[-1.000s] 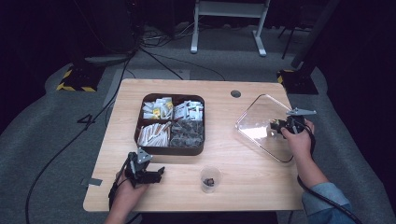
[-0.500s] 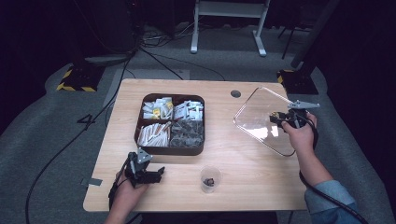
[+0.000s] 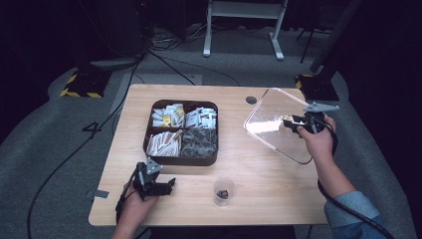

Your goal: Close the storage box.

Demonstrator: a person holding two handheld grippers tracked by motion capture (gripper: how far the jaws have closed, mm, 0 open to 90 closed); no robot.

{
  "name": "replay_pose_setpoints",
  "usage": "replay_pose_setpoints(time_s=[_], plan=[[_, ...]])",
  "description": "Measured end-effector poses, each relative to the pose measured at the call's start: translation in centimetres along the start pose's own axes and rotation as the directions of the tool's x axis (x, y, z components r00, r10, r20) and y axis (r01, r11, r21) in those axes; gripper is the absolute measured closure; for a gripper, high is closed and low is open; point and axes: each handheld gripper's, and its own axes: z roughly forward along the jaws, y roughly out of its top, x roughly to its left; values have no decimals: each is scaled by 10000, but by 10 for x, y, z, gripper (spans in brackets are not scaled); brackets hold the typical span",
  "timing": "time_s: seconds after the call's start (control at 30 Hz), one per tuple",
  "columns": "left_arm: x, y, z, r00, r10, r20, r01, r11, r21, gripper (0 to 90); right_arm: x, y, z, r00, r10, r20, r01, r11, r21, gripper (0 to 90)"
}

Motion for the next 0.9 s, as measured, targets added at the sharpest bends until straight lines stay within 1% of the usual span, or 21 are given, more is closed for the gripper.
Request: replay_pose_setpoints(time_s=[0.2,0.23,0.27,0.4,0.6,0.9], plan=[[0,-1,-1,10000,-22,-44,22,10000,-15,116,10,10,5,9993,-251,-262,250,9997,-53,589],[0,-1,-1,10000,-10,-79,10,10000,-29,117,12,13,7,9988,-339,-357,338,9994,-46,589],[0,-2,-1,9999,-98,-71,98,10000,-16,117,13,15,8,9984,-393,-399,390,9992,-70,589],[0,-2,-2,9999,-88,-89,88,10000,-18,117,23,28,15,9960,-607,-661,597,9981,-169,589],[-1,-2,-2,9998,-148,-120,148,9999,-17,117,39,45,26,9892,-895,-1160,870,9959,-263,589],[-1,-2,-2,9998,-161,-116,161,9999,-3,116,60,66,43,9789,-1228,-1631,1199,9924,-275,589]])
